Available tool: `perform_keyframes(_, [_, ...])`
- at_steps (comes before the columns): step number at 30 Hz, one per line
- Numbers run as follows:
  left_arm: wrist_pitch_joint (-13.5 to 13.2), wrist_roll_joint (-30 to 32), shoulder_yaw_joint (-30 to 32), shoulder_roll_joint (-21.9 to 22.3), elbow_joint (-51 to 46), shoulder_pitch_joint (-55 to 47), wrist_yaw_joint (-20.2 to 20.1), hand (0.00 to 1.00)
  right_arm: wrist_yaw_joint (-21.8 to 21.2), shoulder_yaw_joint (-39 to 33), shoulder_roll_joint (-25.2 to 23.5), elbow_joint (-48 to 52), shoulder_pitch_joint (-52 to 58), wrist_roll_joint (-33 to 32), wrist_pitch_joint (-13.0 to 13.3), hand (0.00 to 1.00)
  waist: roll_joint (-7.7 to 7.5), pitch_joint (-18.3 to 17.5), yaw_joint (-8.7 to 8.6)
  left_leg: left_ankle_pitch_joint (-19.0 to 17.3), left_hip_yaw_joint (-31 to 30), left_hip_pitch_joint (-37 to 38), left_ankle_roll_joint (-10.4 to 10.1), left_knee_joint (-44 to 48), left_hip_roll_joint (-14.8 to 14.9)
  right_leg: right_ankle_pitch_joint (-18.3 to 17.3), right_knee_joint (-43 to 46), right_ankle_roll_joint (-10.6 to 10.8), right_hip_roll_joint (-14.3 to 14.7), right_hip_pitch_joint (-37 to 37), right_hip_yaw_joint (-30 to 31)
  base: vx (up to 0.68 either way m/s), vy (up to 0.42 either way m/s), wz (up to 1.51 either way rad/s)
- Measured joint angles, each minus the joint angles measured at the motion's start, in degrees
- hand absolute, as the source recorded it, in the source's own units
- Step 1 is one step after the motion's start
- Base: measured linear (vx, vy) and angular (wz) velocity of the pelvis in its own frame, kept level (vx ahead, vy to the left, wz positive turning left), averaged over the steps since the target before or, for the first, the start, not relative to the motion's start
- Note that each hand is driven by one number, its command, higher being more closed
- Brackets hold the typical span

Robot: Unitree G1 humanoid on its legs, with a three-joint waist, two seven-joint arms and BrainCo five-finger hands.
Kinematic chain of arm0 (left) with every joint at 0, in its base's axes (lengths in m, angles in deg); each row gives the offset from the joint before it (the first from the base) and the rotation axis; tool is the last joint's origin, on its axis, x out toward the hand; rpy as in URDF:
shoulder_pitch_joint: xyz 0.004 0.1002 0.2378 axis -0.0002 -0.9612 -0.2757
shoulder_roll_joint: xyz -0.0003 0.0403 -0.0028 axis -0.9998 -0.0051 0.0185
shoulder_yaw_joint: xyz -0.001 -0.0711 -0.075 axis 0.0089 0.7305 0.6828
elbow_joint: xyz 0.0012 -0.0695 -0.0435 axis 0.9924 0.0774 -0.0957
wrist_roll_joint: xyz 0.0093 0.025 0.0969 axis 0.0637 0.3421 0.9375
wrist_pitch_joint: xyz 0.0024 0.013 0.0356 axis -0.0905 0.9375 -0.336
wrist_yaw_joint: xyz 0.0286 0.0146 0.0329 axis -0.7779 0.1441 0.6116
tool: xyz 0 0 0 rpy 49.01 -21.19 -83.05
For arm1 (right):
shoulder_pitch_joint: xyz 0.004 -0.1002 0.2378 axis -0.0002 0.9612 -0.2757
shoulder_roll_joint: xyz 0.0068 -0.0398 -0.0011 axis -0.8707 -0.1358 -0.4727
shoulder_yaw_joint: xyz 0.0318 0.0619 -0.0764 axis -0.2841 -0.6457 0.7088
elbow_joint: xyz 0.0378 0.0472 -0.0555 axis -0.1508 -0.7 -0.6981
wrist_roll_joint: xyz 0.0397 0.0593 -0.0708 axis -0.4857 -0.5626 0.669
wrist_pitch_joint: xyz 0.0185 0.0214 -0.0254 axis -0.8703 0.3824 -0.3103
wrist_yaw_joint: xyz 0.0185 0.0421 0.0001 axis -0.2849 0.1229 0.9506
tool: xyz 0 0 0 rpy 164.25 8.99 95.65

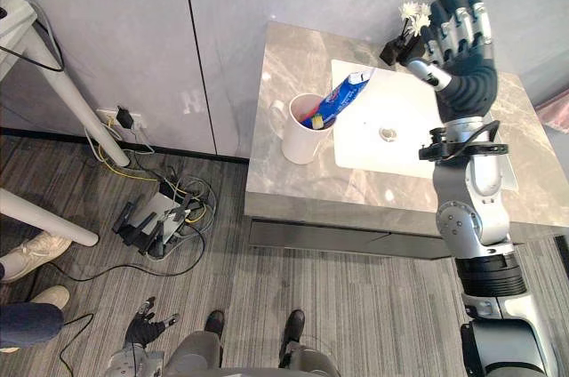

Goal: Organize washtable

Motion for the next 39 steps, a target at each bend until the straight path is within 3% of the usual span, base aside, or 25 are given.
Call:
perform_keyframes(5, [0.1,0.2,1.4,0.9,1.9,-0.3,0.2,0.00,2.7,-14.9,-1.0,4.4,6.1,1.5,2.3,0.00,0.38,-2.4,-0.56,0.1,0.0,0.4,0.0,-0.3,-0.1,0.2,0.0,-0.2,0.2,0.1,-0.1,0.01,0.010,0.02])
perform_keyframes(7, [0.2,0.4,3.3,1.5,3.6,-1.0,0.3,0.00,4.0,-23.2,-5.1,9.0,13.3,4.6,4.3,0.00,0.54,-4.8,-1.94,0.1,0.3,1.0,0.0,-0.7,-0.1,0.2,0.0,-0.2,0.1,0.3,0.1,0.06,0.033,-0.09])
perform_keyframes(10, [0.5,1.7,5.7,2.1,6.1,-2.0,0.4,0.00,6.7,-27.2,-14.1,11.5,24.1,12.2,5.4,0.00,1.06,-6.9,-4.19,-0.1,2.3,3.3,0.2,-1.8,-0.1,0.2,0.0,-0.2,0.0,1.1,1.5,0.03,0.034,-0.34])
perform_keyframes(12, [0.9,2.2,7.1,2.5,8.2,-1.8,0.7,0.00,7.2,-24.2,-24.1,11.3,35.4,15.2,3.7,0.00,2.16,-7.9,-5.70,-1.0,4.7,4.8,0.5,-2.0,-0.1,0.1,-0.1,-0.1,-0.2,1.3,3.5,-0.03,0.039,-0.57])
perform_keyframes(13, [0.9,2.1,7.1,2.7,8.6,-1.7,1.0,0.00,7.1,-22.7,-26.6,11.3,38.4,15.3,2.9,0.00,2.31,-8.0,-6.09,-1.3,5.3,4.9,0.5,-1.8,-0.1,0.1,-0.2,-0.1,-0.1,1.4,3.8,-0.10,0.006,-0.62])
perform_keyframes(15, [1.1,0.2,9.0,4.5,9.0,-1.9,1.3,0.00,6.5,-16.8,-35.1,10.5,50.3,18.0,-1.8,0.00,4.02,-8.1,-6.40,-2.4,7.9,6.4,0.2,-2.0,-0.1,-1.6,-0.5,0.5,-0.1,2.0,5.7,-0.10,-0.021,-0.52])
perform_keyframes(19, [1.0,-5.1,9.1,6.4,9.2,-2.4,1.2,0.00,3.2,-9.3,-41.0,-1.8,61.1,20.2,-6.8,0.00,7.16,-8.6,-6.64,-2.2,9.7,8.0,-0.1,-3.1,0.2,-1.9,-0.8,0.7,0.4,2.2,7.1,-0.02,-0.024,-0.29])
perform_keyframes(20, [0.9,-7.2,9.1,7.2,9.3,-2.5,1.1,0.00,2.4,-7.8,-41.5,-7.6,62.2,21.9,-8.2,1.00,7.96,-8.9,-6.60,-2.1,10.2,8.5,-0.3,-3.4,0.3,-1.8,-1.0,0.7,0.6,2.4,7.6,0.02,-0.005,-0.22])
perform_keyframes(21, [0.6,-9.5,9.2,7.7,9.9,-2.5,0.9,0.00,1.9,-6.5,-41.4,-14.3,62.2,26.8,-9.6,0.00,8.49,-8.8,-6.43,-2.1,10.9,9.6,-0.3,-3.7,0.4,-1.8,-1.0,0.7,0.8,3.1,8.1,0.02,0.000,-0.22])
perform_keyframes(23, [0.1,-12.4,9.2,7.6,11.5,-2.2,0.7,0.00,1.6,-5.9,-41.5,-26.0,60.1,32.4,-11.3,0.00,8.58,-8.8,-6.28,-2.3,11.3,10.8,-0.6,-3.8,0.7,-1.8,-1.3,0.7,1.1,4.3,8.3,0.03,-0.001,-0.13])
perform_keyframes(26, [-0.4,-16.2,9.1,7.5,13.1,-2.0,0.8,0.00,2.3,-6.7,-41.3,-46.4,54.1,34.4,-12.8,0.00,8.80,-8.7,-6.03,-2.4,11.3,11.5,-0.6,-3.9,0.8,-1.7,-2.0,0.7,1.1,5.4,8.0,0.01,0.001,0.02])
perform_keyframes(28, [-1.4,-20.3,9.1,7.8,14.4,-2.0,1.4,0.00,3.3,-7.8,-40.4,-53.7,51.0,36.0,-12.9,0.00,9.04,-8.7,-5.99,-2.3,10.7,11.5,-0.4,-4.0,0.5,-1.5,-2.5,1.0,0.8,5.9,7.5,0.02,0.010,0.12])
perform_keyframes(31, [-2.3,-24.7,8.8,8.2,15.9,-2.0,1.7,0.00,5.6,-6.8,-39.8,-57.2,49.2,37.7,-12.7,0.00,9.36,-8.7,-5.55,-2.2,8.3,11.9,-0.2,-4.2,0.0,-1.6,-3.1,1.3,0.1,7.6,5.1,0.04,0.011,0.39])
perform_keyframes(36, [-2.9,-26.6,9.1,8.6,16.1,-2.4,2.7,0.00,6.9,-3.3,-37.9,-59.3,47.9,42.8,-11.7,0.00,9.52,-8.7,-4.35,-1.6,3.8,11.9,0.3,-4.9,-1.2,-2.5,-3.3,1.9,-0.8,9.5,0.6,0.05,0.004,0.45])
perform_keyframes(39, [-3.3,-27.8,12.5,9.4,16.0,-2.7,3.4,0.00,7.3,-3.1,-37.4,-61.5,46.5,43.4,-11.7,0.00,9.67,-8.7,-4.36,-1.2,1.0,11.4,0.7,-5.0,-2.1,-3.1,-3.3,2.2,-1.6,10.4,-2.3,0.05,0.021,0.53])
